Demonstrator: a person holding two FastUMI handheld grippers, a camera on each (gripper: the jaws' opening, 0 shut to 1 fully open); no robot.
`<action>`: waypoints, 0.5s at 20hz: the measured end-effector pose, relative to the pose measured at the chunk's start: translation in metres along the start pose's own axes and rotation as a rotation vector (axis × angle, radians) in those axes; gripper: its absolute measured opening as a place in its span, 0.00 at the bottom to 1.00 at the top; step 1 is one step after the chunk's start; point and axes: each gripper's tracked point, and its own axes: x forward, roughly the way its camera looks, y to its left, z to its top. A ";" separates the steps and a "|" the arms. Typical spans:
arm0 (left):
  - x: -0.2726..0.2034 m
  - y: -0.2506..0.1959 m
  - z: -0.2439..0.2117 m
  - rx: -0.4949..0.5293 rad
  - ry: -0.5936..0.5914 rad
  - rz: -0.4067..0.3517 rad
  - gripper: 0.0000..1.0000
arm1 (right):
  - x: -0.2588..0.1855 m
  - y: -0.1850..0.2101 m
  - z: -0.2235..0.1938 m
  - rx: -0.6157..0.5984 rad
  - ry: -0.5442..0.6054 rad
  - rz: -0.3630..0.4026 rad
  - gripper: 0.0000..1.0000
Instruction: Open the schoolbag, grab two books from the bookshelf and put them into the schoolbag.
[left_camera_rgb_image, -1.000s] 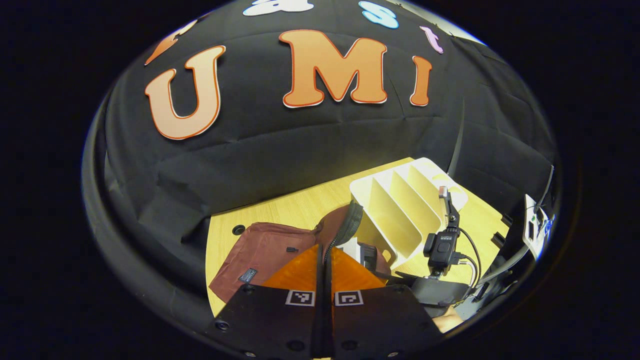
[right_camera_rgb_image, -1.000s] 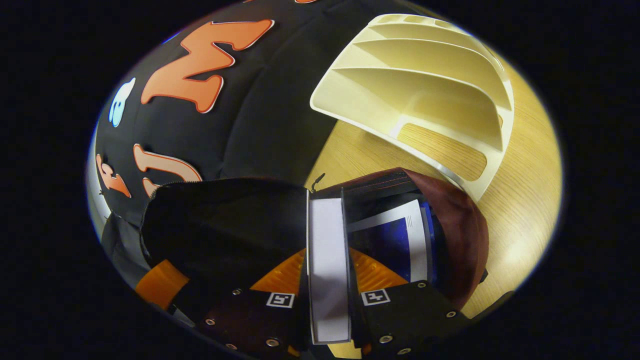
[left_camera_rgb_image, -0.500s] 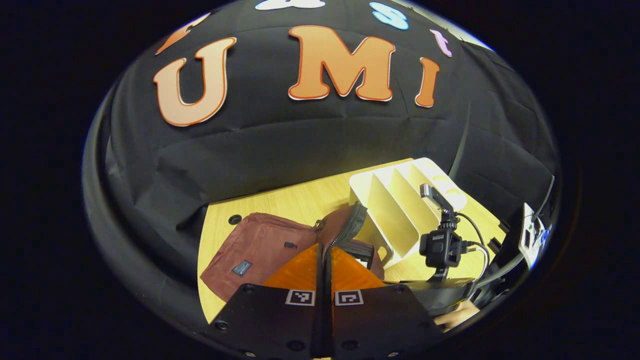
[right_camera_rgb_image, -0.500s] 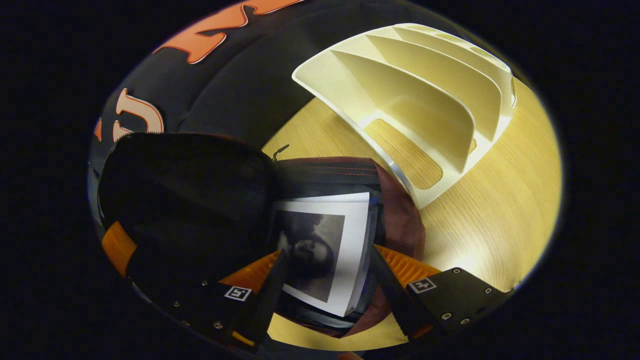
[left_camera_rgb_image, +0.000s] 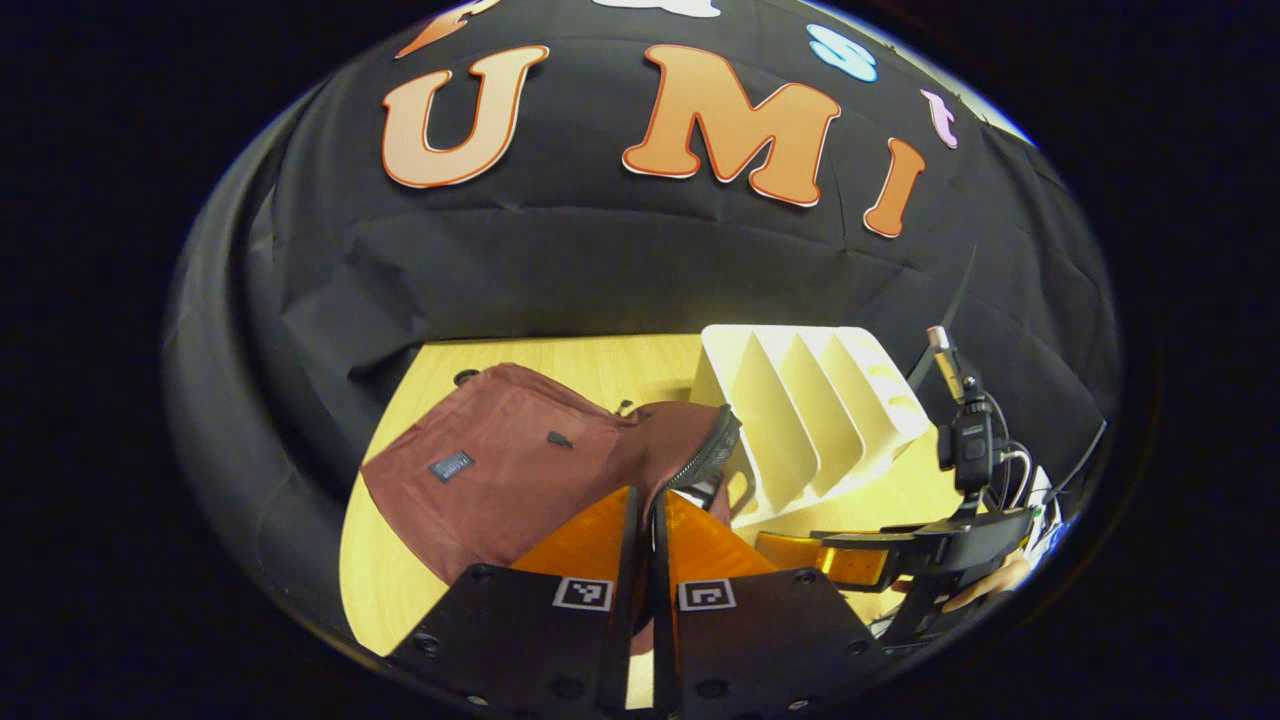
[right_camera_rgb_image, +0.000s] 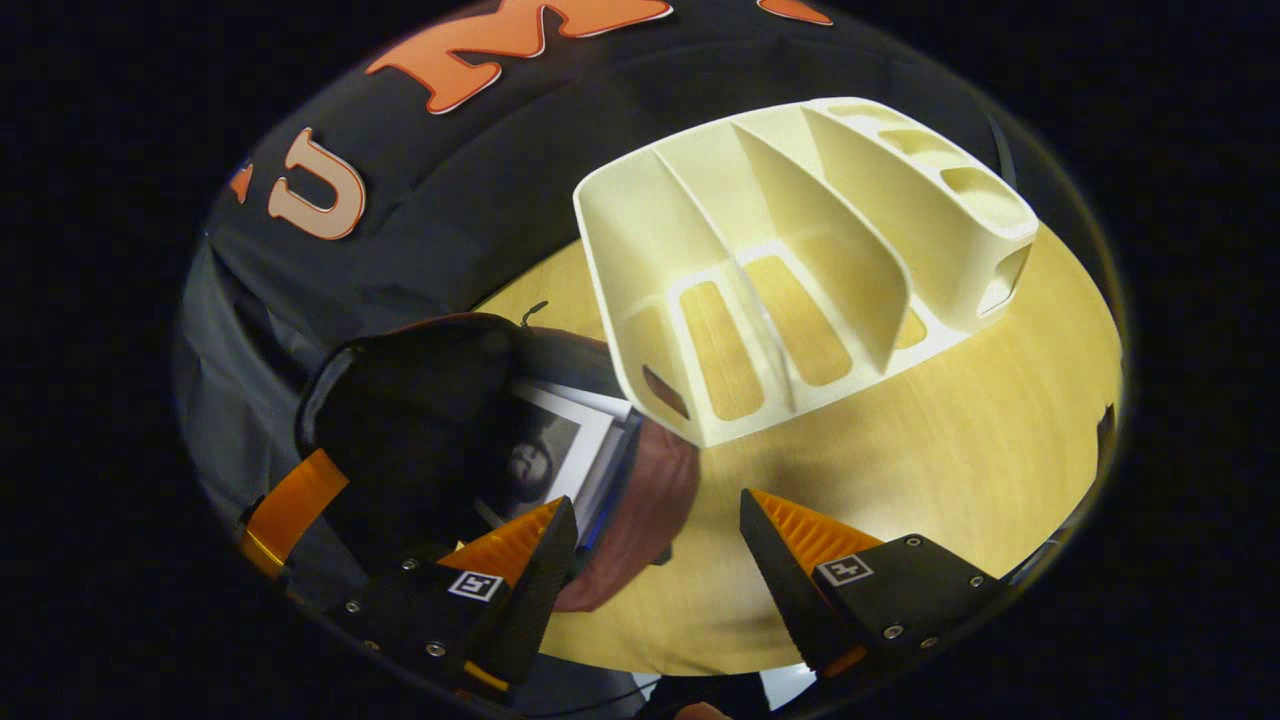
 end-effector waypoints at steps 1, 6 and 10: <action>-0.003 -0.008 -0.001 -0.010 -0.008 -0.010 0.12 | -0.009 -0.011 0.004 -0.013 -0.008 -0.003 0.98; -0.013 -0.031 0.003 -0.049 -0.068 -0.029 0.50 | -0.043 -0.063 0.025 -0.080 -0.065 -0.051 0.98; -0.013 -0.032 0.006 -0.056 -0.114 0.026 0.97 | -0.067 -0.097 0.054 -0.141 -0.147 -0.099 0.98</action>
